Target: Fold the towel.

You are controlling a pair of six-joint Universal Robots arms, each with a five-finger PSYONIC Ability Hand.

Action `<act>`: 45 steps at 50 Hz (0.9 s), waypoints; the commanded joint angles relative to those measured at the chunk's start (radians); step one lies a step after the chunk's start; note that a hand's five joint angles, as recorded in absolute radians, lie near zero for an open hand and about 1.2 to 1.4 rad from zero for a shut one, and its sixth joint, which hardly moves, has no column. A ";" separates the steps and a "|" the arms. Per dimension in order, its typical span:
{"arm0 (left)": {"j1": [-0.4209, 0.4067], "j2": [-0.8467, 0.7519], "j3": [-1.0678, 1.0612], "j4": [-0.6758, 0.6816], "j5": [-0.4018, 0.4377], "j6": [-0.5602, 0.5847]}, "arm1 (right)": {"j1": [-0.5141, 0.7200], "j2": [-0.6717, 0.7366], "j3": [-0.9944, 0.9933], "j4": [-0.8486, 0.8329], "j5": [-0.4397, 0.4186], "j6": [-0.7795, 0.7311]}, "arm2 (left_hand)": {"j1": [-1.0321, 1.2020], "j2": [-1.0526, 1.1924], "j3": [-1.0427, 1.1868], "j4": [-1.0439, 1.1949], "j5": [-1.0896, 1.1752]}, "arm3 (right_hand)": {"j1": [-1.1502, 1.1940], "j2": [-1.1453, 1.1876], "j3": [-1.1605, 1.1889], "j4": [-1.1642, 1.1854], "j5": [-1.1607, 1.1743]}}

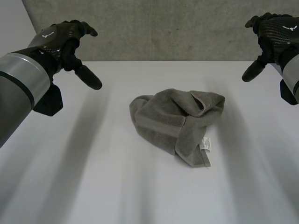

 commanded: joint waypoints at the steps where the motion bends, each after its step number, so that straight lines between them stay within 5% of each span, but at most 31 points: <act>1: -0.005 -0.012 -0.024 0.012 0.003 -0.002 | 0.002 0.022 0.017 -0.015 -0.023 -0.001 | -0.053 -0.041 -0.047 -0.046 -0.029 | -0.063 -0.065 -0.066 -0.087 -0.057; 14: -0.152 -0.259 -0.071 0.170 0.028 0.011 | 0.010 0.252 0.041 -0.082 -0.256 -0.118 | -0.059 -0.047 -0.053 -0.051 -0.035 | -0.063 -0.065 -0.066 -0.087 -0.057; 27: -0.213 -0.555 -0.002 0.354 0.219 0.034 | -0.010 0.438 0.090 -0.266 -0.250 -0.213 | -0.033 -0.020 -0.026 -0.025 -0.009 | -0.063 -0.065 -0.066 -0.087 -0.057; 30: -0.227 -0.641 0.047 0.388 0.262 0.115 | -0.010 0.438 0.116 -0.294 -0.247 -0.219 | -0.024 -0.011 -0.018 -0.016 0.000 | -0.063 -0.065 -0.066 -0.087 -0.057; 39: -0.229 -0.794 0.189 0.393 0.273 0.295 | -0.007 0.436 0.124 -0.314 -0.244 -0.221 | 0.049 0.062 0.056 0.057 0.073 | -0.063 -0.065 -0.066 -0.087 -0.057; 45: -0.229 -0.865 0.281 0.396 0.267 0.331 | -0.007 0.436 0.127 -0.312 -0.245 -0.224 | 0.411 0.423 0.417 0.418 0.434 | -0.063 -0.065 -0.066 -0.087 -0.057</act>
